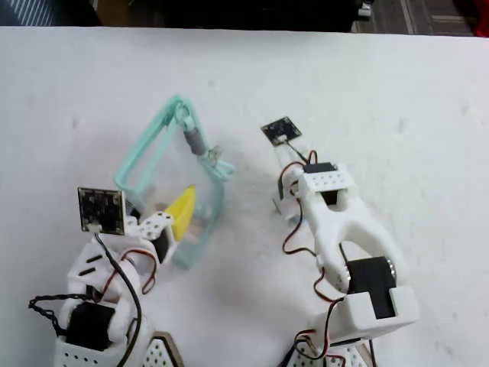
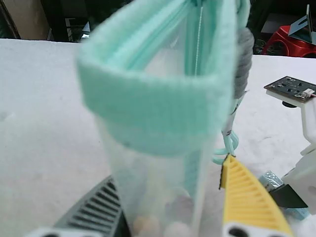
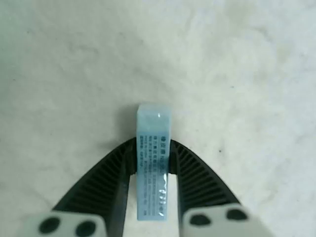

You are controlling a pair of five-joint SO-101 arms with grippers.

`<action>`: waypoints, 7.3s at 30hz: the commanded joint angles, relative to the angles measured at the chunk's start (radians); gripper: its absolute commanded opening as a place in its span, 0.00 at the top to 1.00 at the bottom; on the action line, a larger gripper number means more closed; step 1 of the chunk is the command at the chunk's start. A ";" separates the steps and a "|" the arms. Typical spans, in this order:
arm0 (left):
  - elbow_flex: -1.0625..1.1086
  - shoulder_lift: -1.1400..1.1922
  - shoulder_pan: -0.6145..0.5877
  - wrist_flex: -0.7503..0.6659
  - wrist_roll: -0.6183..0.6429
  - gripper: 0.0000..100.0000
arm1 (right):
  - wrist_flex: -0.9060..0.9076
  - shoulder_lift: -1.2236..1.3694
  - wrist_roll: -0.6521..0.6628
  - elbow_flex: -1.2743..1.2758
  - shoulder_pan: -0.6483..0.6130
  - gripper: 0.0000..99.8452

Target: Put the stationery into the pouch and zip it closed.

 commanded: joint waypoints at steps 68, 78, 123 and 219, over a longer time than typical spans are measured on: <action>-0.012 0.010 0.216 0.051 -0.199 0.74 | 0.002 -1.078 -0.235 -0.252 -0.529 0.98; -0.012 0.010 0.219 0.049 -0.199 0.74 | -0.239 -1.076 -0.247 -0.006 -0.552 0.98; -0.012 0.010 0.213 0.049 -0.195 0.74 | 0.022 -1.069 -0.184 -0.109 -0.615 0.95; -0.265 0.010 0.127 0.226 -0.160 0.68 | 0.746 -0.331 0.026 -1.074 -0.237 0.98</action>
